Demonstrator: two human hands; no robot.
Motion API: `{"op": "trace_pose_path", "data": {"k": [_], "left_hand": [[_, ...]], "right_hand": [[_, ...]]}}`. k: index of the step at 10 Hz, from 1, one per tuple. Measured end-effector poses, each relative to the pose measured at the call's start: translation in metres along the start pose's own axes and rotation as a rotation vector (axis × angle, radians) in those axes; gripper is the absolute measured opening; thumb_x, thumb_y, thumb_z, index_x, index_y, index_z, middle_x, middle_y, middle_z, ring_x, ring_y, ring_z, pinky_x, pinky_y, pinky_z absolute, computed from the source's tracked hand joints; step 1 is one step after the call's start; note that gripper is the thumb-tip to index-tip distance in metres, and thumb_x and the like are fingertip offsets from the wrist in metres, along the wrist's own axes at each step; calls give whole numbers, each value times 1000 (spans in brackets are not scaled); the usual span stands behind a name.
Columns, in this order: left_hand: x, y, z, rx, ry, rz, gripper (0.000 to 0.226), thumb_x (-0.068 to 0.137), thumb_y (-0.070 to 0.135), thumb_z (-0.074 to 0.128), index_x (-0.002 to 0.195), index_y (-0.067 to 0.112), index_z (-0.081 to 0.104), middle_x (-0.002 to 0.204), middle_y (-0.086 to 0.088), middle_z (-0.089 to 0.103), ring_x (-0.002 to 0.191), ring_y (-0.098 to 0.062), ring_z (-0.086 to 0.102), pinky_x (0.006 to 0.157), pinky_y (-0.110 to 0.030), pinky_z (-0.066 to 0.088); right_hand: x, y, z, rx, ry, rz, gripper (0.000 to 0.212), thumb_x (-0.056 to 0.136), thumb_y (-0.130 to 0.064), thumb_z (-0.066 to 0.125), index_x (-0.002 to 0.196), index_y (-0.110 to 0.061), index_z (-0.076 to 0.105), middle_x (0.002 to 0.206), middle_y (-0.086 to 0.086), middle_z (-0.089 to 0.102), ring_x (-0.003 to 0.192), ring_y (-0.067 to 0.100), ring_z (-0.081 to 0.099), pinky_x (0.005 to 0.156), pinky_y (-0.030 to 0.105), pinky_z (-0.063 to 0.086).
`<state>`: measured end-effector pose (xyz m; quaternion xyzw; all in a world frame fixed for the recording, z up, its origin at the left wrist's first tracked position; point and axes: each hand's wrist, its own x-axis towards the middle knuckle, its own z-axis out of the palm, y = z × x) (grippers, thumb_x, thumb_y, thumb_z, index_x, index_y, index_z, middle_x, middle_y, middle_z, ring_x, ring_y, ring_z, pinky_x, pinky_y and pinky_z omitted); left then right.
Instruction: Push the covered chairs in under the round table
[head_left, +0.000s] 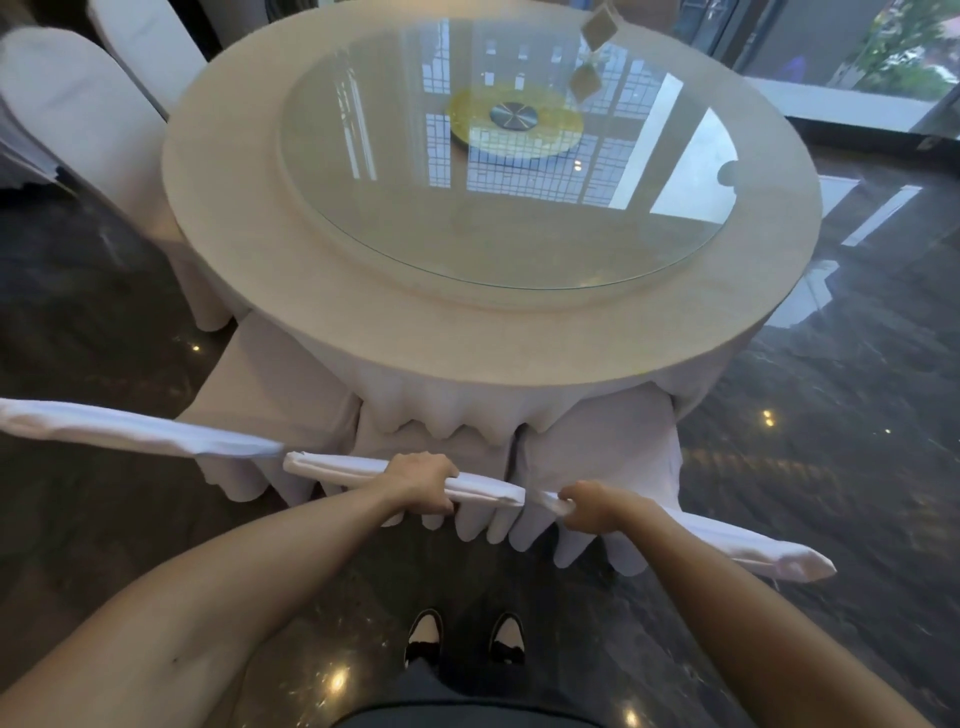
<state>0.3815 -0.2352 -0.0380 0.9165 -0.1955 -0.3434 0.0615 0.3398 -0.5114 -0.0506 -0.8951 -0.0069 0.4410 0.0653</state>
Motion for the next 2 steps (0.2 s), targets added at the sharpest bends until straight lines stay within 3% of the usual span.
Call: {"op": "trace_pose_path", "data": {"k": [1,2], "left_hand": [[-1,0,-2,-9,-32,-2,55,77,51,65,126,29,63,110,4,67,96,-19,62,84,-37,51],[1,-7,-17,-131,-115,35,61,69,72,58,107,26,70,98,6,69,86,-17,62,74,-38,50]], "right_hand": [[1,-1,-2,-34,-13,-1,41,89,-31,52,127,-16,59,125,8,61,107,27,57,87,37,45],[9,-7,-8,-36,-18,-3,48,90,-32,51,136,-16,54,136,7,56,119,28,53,99,42,44]]}}
